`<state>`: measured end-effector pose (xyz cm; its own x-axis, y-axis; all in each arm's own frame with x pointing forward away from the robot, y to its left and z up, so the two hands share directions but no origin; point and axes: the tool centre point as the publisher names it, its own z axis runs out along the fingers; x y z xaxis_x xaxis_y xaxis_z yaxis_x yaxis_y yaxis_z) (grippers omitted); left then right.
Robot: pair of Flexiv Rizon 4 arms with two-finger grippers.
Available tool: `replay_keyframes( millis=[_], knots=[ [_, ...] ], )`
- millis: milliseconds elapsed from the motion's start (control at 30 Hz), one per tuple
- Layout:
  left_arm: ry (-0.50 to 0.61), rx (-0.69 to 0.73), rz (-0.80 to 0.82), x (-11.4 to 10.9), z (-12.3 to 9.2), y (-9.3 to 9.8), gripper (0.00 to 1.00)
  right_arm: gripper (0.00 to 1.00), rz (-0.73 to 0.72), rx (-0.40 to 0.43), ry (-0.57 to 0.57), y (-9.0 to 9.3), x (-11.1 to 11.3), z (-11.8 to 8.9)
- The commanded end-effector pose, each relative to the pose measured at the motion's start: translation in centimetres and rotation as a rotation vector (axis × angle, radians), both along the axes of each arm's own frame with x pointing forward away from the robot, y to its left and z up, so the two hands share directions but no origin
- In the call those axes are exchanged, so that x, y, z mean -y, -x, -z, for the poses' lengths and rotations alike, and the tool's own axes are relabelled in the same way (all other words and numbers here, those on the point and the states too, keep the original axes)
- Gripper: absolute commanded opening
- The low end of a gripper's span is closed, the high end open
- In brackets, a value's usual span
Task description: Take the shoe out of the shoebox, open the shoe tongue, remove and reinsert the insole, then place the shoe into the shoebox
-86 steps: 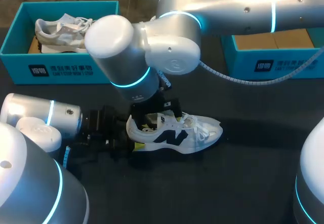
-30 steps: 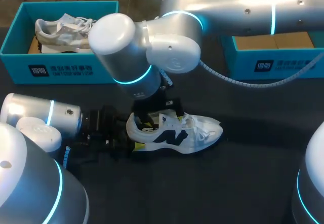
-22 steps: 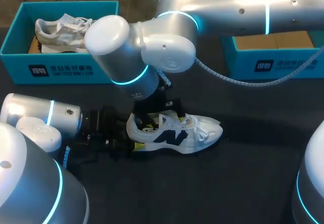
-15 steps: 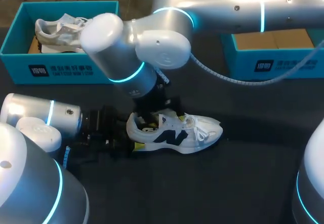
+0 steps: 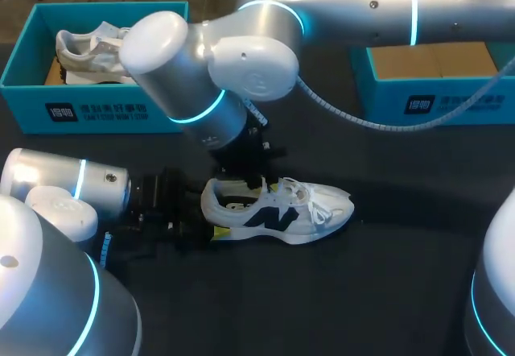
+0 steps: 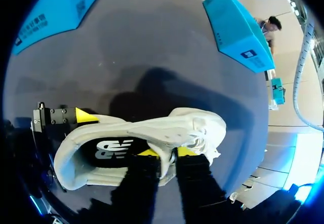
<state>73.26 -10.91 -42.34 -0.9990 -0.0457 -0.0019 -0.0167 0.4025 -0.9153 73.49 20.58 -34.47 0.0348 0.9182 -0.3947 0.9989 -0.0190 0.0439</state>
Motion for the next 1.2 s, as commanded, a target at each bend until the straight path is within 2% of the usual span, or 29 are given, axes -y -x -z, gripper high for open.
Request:
replay_keyframes(
  millis=[33, 167, 467, 667, 900, 1200],
  knots=[
    [-0.003, -0.002, 0.001, -0.1, 0.1, -0.3, 0.0, 0.0, 0.135, 0.076, -0.053, 0.6, 1.4, -0.3],
    [-0.003, -0.002, 0.001, -0.1, 0.1, -0.3, 0.0, 0.0, 0.121, 0.096, -0.096, 0.6, 2.3, -0.9],
    [-0.003, -0.002, 0.001, -0.1, 0.1, -0.3, 0.0, 0.0, 0.1, 0.077, -0.2, 0.5, 4.0, -2.3],
    [-0.003, -0.002, 0.001, -0.1, 0.1, -0.3, 0.0, 0.0, 0.092, 0.064, -0.206, 0.6, 5.3, -2.5],
    [-0.003, -0.002, 0.001, -0.1, 0.1, -0.3, 0.0, 0.0, 0.091, 0.053, -0.2, 0.8, 8.1, -2.8],
    [-0.003, -0.002, 0.001, -0.1, 0.1, -0.3, 0.0, 0.0, 0.089, 0.046, -0.206, 0.6, 10.8, -2.0]
  ],
)
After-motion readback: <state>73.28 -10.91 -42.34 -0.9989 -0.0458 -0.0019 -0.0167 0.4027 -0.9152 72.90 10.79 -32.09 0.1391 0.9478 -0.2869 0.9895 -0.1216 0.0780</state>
